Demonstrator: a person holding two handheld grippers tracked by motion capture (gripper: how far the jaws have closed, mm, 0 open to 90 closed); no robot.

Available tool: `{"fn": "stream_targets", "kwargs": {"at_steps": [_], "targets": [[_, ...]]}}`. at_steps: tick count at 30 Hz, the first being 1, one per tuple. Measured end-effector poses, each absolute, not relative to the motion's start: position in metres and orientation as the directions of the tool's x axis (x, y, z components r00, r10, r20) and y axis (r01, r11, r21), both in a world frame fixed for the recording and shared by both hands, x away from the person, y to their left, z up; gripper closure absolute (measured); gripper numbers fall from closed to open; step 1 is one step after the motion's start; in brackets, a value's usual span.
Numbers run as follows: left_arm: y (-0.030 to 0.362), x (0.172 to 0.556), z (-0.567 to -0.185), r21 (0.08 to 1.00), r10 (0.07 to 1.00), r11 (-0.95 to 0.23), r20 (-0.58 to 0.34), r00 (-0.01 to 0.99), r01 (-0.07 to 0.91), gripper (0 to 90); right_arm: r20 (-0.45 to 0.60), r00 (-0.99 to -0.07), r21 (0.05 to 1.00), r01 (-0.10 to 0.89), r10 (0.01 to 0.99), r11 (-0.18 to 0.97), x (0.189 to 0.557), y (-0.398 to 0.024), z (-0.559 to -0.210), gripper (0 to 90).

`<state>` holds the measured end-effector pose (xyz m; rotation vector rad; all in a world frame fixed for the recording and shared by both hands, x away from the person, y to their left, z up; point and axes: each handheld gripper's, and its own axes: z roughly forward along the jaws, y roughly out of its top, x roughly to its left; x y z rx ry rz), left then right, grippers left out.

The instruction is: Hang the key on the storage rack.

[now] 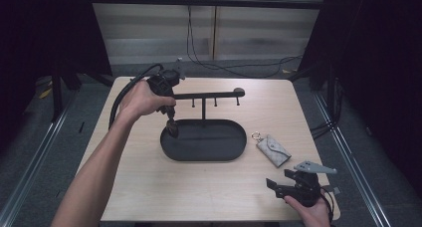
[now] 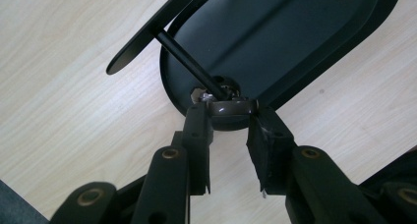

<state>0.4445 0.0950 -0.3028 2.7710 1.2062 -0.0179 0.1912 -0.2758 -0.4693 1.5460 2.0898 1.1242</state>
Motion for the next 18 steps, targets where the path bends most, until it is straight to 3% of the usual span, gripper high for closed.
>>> {"fn": "stream_targets", "kwargs": {"at_steps": [8,18], "targets": [[0.084,0.453,-0.301,0.056,0.763,-0.645,-0.009,0.646,0.762,70.6,0.198,-0.376,0.741,0.662,0.905,0.113,0.191,-0.276,-0.469,19.3],[0.082,0.458,-0.305,0.052,0.790,-0.612,-0.012,0.613,0.790,71.6,0.197,-0.371,0.746,0.657,0.907,0.107,0.190,-0.276,-0.468,19.2]]}}
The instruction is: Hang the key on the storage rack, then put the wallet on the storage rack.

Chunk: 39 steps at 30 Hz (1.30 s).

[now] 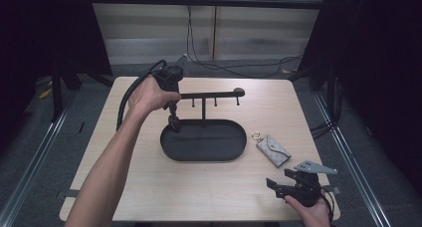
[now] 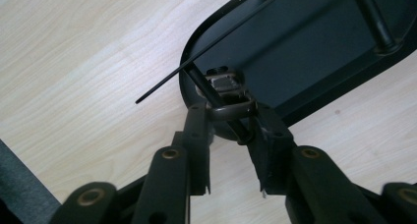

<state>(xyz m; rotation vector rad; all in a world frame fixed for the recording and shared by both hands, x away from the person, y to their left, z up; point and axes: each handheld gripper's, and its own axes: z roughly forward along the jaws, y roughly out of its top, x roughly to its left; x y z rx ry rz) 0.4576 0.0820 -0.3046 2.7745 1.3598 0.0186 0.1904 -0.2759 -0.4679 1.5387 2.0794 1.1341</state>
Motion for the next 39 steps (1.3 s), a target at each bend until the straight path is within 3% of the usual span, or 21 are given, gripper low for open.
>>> {"fn": "stream_targets", "kwargs": {"at_steps": [4,15,29,39], "targets": [[0.082,0.453,-0.301,0.077,0.774,-0.629,-0.024,0.633,0.773,55.0,0.195,-0.376,0.745,0.657,0.906,0.113,0.191,-0.275,-0.468,19.2],[0.090,0.449,-0.301,0.107,0.770,-0.631,-0.037,0.637,0.768,40.3,0.193,-0.372,0.744,0.659,0.908,0.112,0.191,-0.275,-0.468,19.2],[0.116,0.431,-0.308,0.126,0.768,-0.630,-0.050,0.639,0.766,34.0,0.204,-0.361,0.737,0.668,0.910,0.100,0.193,-0.274,-0.469,19.2],[0.130,0.410,-0.317,0.207,0.743,-0.646,-0.049,0.668,0.735,31.4,0.198,-0.359,0.738,0.667,0.912,0.103,0.192,-0.274,-0.469,19.1]]}}
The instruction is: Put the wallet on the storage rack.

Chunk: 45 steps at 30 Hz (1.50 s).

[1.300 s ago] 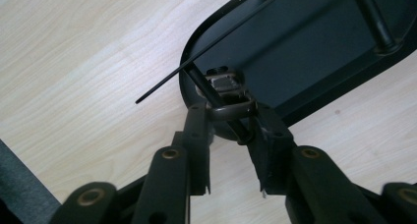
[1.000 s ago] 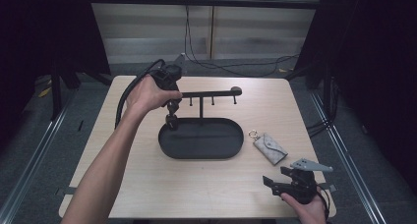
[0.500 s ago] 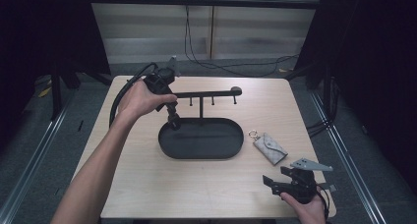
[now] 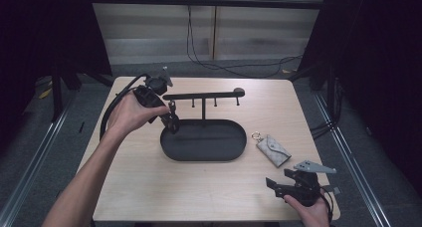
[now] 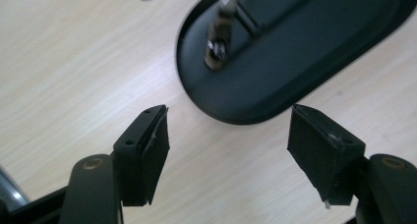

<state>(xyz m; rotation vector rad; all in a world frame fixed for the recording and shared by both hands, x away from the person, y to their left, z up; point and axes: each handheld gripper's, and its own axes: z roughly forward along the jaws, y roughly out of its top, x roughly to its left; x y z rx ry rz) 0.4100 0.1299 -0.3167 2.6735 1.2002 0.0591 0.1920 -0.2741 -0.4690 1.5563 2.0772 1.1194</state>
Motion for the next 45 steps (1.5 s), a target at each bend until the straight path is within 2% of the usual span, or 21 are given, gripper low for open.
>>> {"fn": "stream_targets", "kwargs": {"at_steps": [3,5,7,22,34,37,38,45], "targets": [[0.134,0.405,-0.320,0.216,0.737,-0.650,-0.055,0.674,0.729,27.7,0.203,-0.357,0.736,0.670,0.912,0.098,0.192,-0.274,-0.469,19.1],[0.139,0.399,-0.320,0.259,0.730,-0.637,-0.098,0.676,0.726,27.7,0.207,-0.354,0.737,0.669,0.912,0.092,0.193,-0.276,-0.469,19.1],[0.141,0.393,-0.321,0.270,0.728,-0.641,-0.081,0.681,0.718,26.5,0.207,-0.352,0.738,0.669,0.913,0.090,0.193,-0.276,-0.469,19.1],[0.177,0.361,-0.343,0.377,0.690,-0.623,-0.148,0.708,0.686,20.0,0.210,-0.340,0.733,0.675,0.917,0.082,0.194,-0.277,-0.469,19.0],[0.200,0.330,-0.381,0.457,0.622,-0.617,-0.216,0.753,0.641,17.0,0.216,-0.337,0.736,0.673,0.917,0.074,0.193,-0.278,-0.470,19.0],[0.205,0.324,-0.397,0.458,0.637,-0.611,-0.200,0.745,0.645,18.9,0.218,-0.337,0.732,0.677,0.916,0.075,0.195,-0.277,-0.470,18.9],[0.210,0.318,-0.404,0.503,0.639,-0.595,-0.176,0.748,0.627,18.9,0.217,-0.339,0.731,0.678,0.915,0.078,0.196,-0.277,-0.470,18.9],[0.221,0.298,-0.420,0.569,0.618,-0.568,-0.183,0.765,0.595,18.5,0.225,-0.336,0.732,0.678,0.914,0.069,0.196,-0.279,-0.470,18.6]]}}
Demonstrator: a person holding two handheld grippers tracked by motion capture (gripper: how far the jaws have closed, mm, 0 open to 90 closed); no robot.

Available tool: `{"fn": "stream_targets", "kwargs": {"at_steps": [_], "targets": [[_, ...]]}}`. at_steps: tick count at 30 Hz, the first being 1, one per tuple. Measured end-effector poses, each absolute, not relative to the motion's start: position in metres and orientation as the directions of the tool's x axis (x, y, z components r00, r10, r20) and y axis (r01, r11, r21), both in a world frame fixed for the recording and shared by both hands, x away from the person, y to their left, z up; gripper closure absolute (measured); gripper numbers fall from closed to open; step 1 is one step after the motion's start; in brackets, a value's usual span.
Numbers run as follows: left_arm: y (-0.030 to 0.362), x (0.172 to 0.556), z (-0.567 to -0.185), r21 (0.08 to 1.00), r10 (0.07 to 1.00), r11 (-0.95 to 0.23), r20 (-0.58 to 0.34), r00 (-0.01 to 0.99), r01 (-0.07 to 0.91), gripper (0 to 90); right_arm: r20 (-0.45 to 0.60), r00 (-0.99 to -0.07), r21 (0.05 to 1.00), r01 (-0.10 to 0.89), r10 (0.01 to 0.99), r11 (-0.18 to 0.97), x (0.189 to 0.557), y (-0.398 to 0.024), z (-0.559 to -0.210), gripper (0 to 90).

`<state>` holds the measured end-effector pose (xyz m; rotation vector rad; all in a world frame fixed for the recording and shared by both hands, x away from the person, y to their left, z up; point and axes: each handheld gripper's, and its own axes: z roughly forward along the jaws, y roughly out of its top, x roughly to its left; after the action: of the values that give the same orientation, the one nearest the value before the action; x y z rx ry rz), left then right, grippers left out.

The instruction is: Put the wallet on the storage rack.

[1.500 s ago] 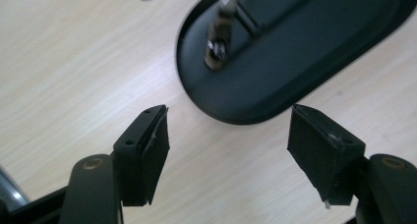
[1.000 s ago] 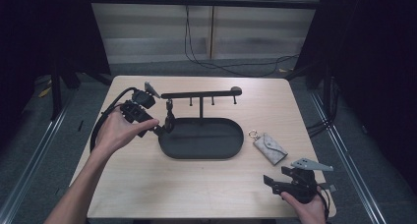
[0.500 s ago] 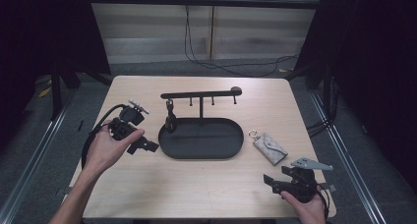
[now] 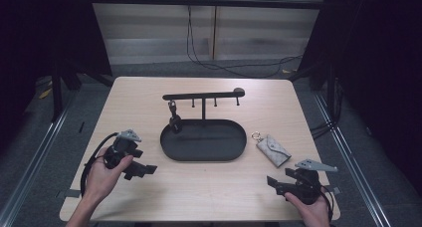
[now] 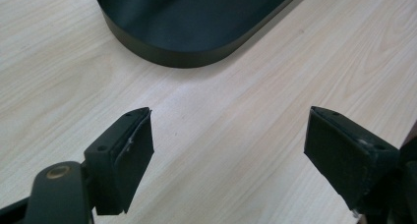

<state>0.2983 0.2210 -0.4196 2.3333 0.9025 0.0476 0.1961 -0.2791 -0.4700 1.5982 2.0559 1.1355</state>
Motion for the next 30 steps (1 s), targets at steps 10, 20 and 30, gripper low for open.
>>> {"fn": "stream_targets", "kwargs": {"at_steps": [10,20,30], "targets": [[0.237,0.271,-0.446,0.591,0.636,-0.512,-0.227,0.738,0.623,18.5,0.235,-0.339,0.723,0.687,0.911,0.069,0.198,-0.280,-0.468,18.2],[0.239,0.241,-0.462,0.575,0.628,-0.506,-0.265,0.731,0.643,17.4,0.220,-0.355,0.728,0.680,0.909,0.089,0.207,-0.277,-0.460,25.3],[0.243,0.231,-0.471,0.609,0.582,-0.480,-0.317,0.749,0.631,17.2,0.231,-0.363,0.690,0.715,0.903,0.111,0.227,-0.282,-0.451,25.3]]}}
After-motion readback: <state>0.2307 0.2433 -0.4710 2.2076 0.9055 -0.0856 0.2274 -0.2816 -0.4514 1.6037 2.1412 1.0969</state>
